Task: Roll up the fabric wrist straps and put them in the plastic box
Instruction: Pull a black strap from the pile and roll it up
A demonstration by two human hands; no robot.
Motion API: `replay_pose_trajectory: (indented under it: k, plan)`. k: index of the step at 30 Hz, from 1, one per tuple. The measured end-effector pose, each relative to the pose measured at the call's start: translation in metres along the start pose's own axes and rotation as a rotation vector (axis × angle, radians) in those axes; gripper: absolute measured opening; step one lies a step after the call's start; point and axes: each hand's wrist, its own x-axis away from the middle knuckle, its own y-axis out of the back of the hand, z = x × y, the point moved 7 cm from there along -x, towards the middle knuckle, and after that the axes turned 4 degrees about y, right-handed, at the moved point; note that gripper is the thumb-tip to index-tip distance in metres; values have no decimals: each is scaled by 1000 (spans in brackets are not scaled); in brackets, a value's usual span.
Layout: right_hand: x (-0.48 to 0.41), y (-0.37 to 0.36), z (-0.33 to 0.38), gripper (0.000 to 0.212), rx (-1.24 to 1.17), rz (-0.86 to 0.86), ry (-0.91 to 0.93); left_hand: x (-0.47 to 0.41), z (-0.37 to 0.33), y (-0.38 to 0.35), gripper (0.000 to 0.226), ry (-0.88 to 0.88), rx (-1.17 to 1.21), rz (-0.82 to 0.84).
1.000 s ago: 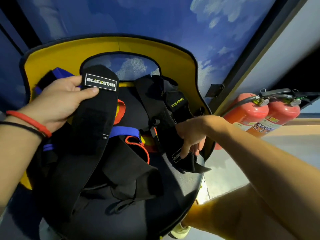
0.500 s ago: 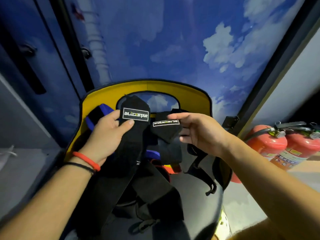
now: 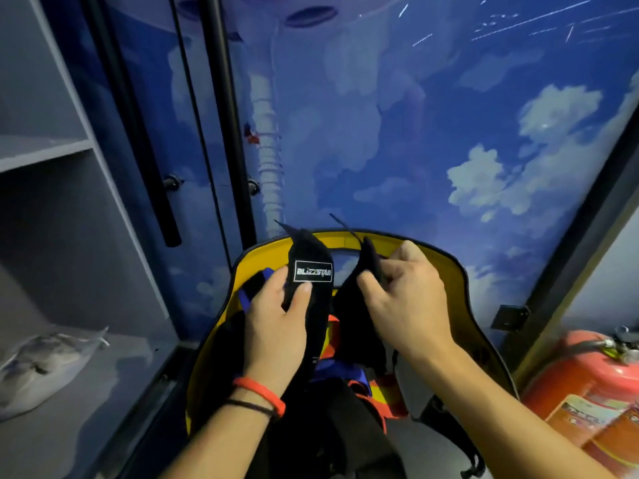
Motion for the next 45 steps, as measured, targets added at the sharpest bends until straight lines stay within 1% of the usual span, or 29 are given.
replay_pose_trajectory:
  k: [1, 3, 5, 7, 8, 9, 10, 11, 12, 14, 15, 17, 18, 21, 24, 26, 27, 29, 31, 35, 37, 40, 42, 45]
  plan:
    - [0, -8, 3, 31, -63, 24, -18, 2, 2, -3, 21, 3, 18, -13]
    - [0, -24, 7, 28, -264, 80, -70, 4, 8, -10, 27, 15, 41, -31]
    - [1, -39, 10, 33, -436, 117, -97, 4, 14, -15, 30, 30, 91, -47]
    - [4, -46, 13, 42, -535, 171, -67, 3, 11, -19, 29, 29, 191, -34]
    - [7, -50, 14, 44, -561, 229, -35, 2, 9, -20, 30, 35, 244, -13]
    - [10, -54, 15, 40, -574, 304, 5, 1, 8, -21, 32, 47, 296, 4]
    - [13, -59, 15, 30, -559, 378, 52, -1, 9, -20, 35, 68, 342, 3]
    - [15, -63, 13, 19, -506, 424, 97, -3, 12, -19, 36, 91, 379, -10]
    - [15, -65, 9, 11, -426, 429, 134, -5, 15, -18, 35, 112, 415, -19]
    - [11, -62, -1, 13, -285, 350, 173, -9, 19, -20, 31, 137, 456, -14]
    - [8, -58, -4, 14, -251, 310, 167, -10, 19, -20, 31, 138, 456, -7]
    - [2, -50, -7, 18, -262, 261, 120, -15, 19, -20, 32, 135, 454, -1]
    - [-1, -48, -10, 21, -343, 250, 62, -17, 20, -20, 32, 137, 459, -1]
    - [-6, -50, -19, 30, -863, 244, -220, -22, 26, -19, 33, 148, 472, -3]
    - [-7, -64, -23, 42, -1279, 199, -459, -22, 26, -22, 33, 136, 474, 5]
    - [-8, -69, -22, 46, -1446, 196, -547, -22, 28, -21, 33, 151, 499, 9]
    - [-9, -70, -18, 46, -1484, 233, -558, -23, 32, -20, 33, 172, 521, 13]
    - [-9, -69, -12, 45, -1511, 340, -550, -28, 40, -17, 35, 206, 546, 24]
    - [-9, -64, -6, 44, -1498, 420, -513, -33, 42, -10, 37, 217, 555, -1]
    - [-7, -57, 1, 37, -1453, 488, -461, -45, 36, 0, 34, 168, 550, -42]
    - [-6, -61, 2, 36, -1458, 459, -453, -45, 37, -1, 34, 167, 554, -23]
    - [-11, -71, -2, 36, -1456, 297, -432, -35, 37, -15, 35, 197, 575, 32]
    - [-13, -78, -8, 36, -1435, 214, -453, -25, 32, -25, 36, 201, 574, 70]
    - [-13, -82, -15, 36, -1376, 171, -491, -20, 31, -31, 36, 243, 637, 119]
